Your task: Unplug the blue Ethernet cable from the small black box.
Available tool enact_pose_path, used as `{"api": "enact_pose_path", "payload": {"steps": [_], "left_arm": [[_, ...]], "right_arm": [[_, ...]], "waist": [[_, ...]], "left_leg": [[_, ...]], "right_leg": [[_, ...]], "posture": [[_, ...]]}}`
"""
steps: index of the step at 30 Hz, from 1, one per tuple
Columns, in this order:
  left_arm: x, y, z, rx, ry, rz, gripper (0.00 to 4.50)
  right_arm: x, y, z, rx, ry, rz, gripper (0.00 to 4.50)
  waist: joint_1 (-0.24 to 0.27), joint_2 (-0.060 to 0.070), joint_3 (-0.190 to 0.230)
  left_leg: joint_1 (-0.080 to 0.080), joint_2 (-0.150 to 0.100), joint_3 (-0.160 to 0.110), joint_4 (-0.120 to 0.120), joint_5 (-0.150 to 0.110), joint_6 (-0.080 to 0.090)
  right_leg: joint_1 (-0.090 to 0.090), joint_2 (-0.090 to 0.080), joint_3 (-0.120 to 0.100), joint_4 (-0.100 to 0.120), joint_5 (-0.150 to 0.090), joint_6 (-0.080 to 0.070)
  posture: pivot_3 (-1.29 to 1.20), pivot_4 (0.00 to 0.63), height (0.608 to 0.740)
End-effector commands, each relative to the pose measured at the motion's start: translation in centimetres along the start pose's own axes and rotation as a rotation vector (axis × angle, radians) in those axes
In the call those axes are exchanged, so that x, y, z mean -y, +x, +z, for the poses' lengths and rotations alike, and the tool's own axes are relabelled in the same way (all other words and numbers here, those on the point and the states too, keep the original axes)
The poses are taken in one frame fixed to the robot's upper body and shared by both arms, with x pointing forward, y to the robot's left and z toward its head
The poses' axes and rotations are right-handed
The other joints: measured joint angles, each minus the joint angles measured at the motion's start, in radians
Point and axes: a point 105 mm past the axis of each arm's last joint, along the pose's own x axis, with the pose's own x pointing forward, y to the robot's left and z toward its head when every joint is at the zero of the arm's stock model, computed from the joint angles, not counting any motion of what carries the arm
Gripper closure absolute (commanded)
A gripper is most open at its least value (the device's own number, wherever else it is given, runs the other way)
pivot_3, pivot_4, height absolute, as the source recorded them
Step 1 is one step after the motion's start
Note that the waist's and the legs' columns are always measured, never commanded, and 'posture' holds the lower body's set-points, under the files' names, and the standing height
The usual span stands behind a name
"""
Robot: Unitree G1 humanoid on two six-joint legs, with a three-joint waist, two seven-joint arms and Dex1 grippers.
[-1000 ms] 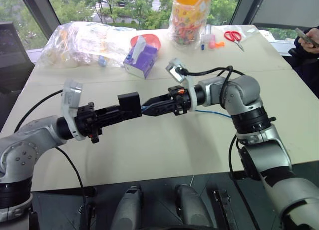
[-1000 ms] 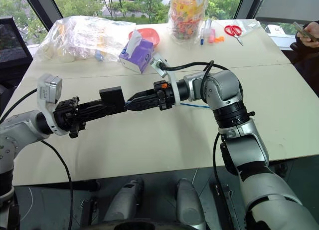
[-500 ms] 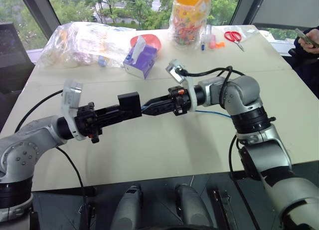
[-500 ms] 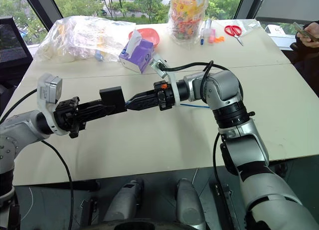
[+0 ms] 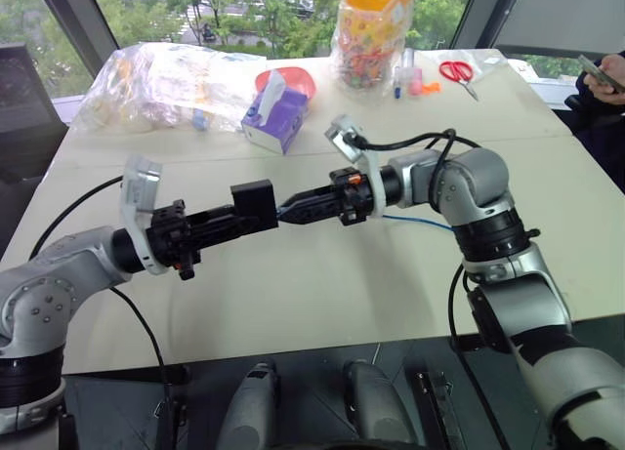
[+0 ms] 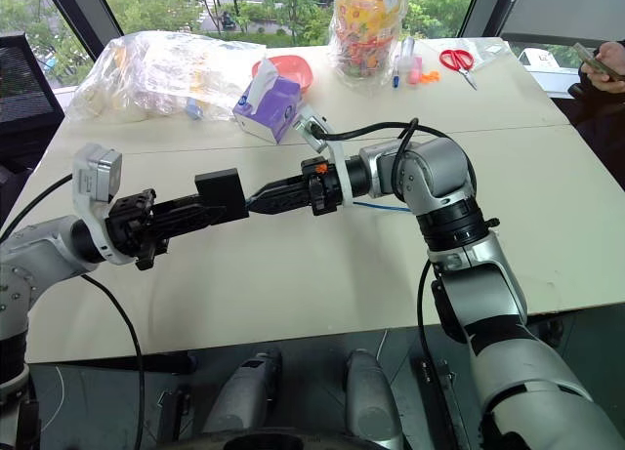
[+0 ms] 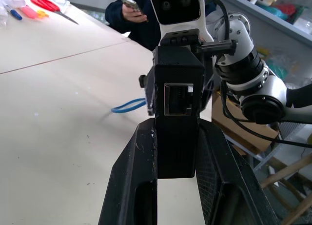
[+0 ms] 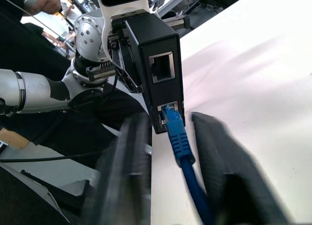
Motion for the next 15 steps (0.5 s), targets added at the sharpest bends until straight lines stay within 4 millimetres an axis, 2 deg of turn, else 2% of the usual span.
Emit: {"api": "enact_pose_path", "payload": {"steps": [1, 10, 15], "left_arm": [[0.6, -0.1, 1.0, 0.028, 0.040, -0.014, 4.02], [0.6, -0.1, 1.2, 0.035, 0.044, -0.012, 4.02], [0.7, -0.2, 1.1, 0.033, 0.046, -0.011, 4.02]], "right_arm": [[-0.7, 0.0, 1.0, 0.010, -0.048, 0.019, 4.45], [-0.7, -0.2, 1.0, 0.009, -0.053, 0.020, 4.45], [0.8, -1.3, 0.7, 0.004, -0.058, -0.063, 4.45]], "waist": [[0.000, 0.000, 0.000], [0.000, 0.000, 0.000], [0.000, 0.000, 0.000]], "left_leg": [[0.000, 0.000, 0.000, 0.000, 0.000, 0.000], [0.000, 0.000, 0.000, 0.000, 0.000, 0.000], [0.000, 0.000, 0.000, 0.000, 0.000, 0.000]], "right_leg": [[0.000, 0.000, 0.000, 0.000, 0.000, 0.000], [0.000, 0.000, 0.000, 0.000, 0.000, 0.000], [0.000, 0.000, 0.000, 0.000, 0.000, 0.000]], "posture": [[0.00, 0.150, 0.728], [0.00, 0.150, 0.728], [0.00, 0.150, 0.728]]}}
